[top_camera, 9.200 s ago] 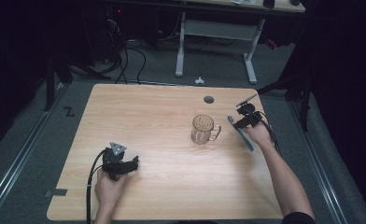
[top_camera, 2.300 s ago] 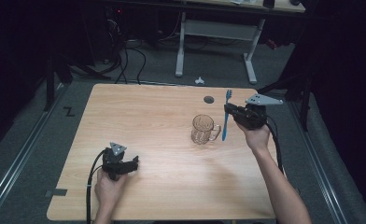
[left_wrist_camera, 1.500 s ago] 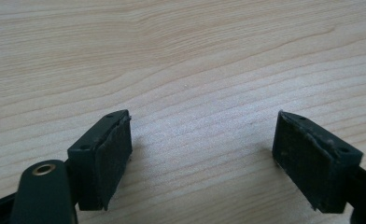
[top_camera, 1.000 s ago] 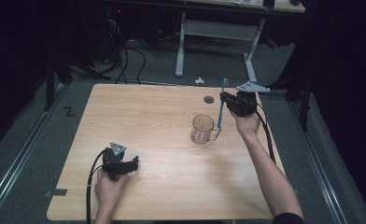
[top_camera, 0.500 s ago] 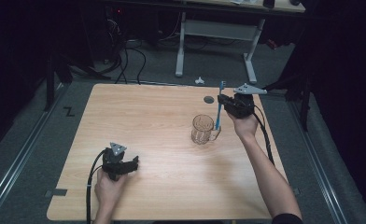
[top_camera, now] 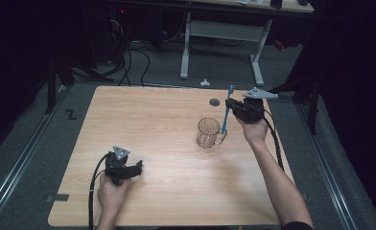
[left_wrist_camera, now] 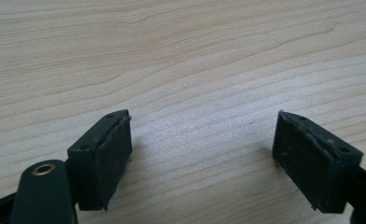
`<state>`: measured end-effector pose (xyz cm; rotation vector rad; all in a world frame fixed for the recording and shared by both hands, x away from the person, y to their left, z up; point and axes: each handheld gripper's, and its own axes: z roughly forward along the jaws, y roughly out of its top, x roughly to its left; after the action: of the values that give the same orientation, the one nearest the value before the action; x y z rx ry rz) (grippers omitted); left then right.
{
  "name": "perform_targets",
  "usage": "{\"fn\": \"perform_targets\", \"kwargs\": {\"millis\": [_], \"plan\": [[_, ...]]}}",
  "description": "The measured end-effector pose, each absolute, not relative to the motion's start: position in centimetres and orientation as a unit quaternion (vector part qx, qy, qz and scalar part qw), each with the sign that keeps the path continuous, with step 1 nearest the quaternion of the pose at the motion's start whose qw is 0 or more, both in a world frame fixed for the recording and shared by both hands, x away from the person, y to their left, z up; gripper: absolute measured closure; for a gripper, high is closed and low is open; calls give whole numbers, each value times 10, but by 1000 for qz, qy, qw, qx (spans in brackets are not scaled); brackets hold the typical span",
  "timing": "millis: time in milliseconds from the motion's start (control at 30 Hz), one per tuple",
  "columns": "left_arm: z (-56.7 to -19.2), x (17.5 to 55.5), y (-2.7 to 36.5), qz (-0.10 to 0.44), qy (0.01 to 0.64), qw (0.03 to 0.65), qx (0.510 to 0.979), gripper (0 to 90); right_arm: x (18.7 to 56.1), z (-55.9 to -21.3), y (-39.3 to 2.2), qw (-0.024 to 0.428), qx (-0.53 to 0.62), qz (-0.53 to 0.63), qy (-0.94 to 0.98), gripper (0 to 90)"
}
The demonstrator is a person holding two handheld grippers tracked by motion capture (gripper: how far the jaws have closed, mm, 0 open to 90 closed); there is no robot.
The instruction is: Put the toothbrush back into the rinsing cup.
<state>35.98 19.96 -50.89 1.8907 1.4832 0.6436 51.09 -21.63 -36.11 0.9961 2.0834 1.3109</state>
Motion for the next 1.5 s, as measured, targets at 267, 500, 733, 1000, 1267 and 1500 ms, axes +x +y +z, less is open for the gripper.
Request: {"fn": "perform_targets", "kwargs": {"millis": [267,500,733,1000,1267,1500], "plan": [[-509,360,200,245,565,321,720,203,506,-359,-214,241,356,475,768,820],[-509,360,200,245,565,321,720,203,501,-361,-216,247,350,472,770,820],[-509,360,200,245,565,321,720,203,498,-363,-223,242,355,475,768,820],[-509,360,200,245,565,321,720,202,493,-364,-228,239,354,477,768,820],[-509,360,200,245,565,321,720,203,488,-367,-231,240,354,478,767,819],[-509,360,200,245,565,321,720,203,482,-371,-232,246,350,476,768,818]]}}
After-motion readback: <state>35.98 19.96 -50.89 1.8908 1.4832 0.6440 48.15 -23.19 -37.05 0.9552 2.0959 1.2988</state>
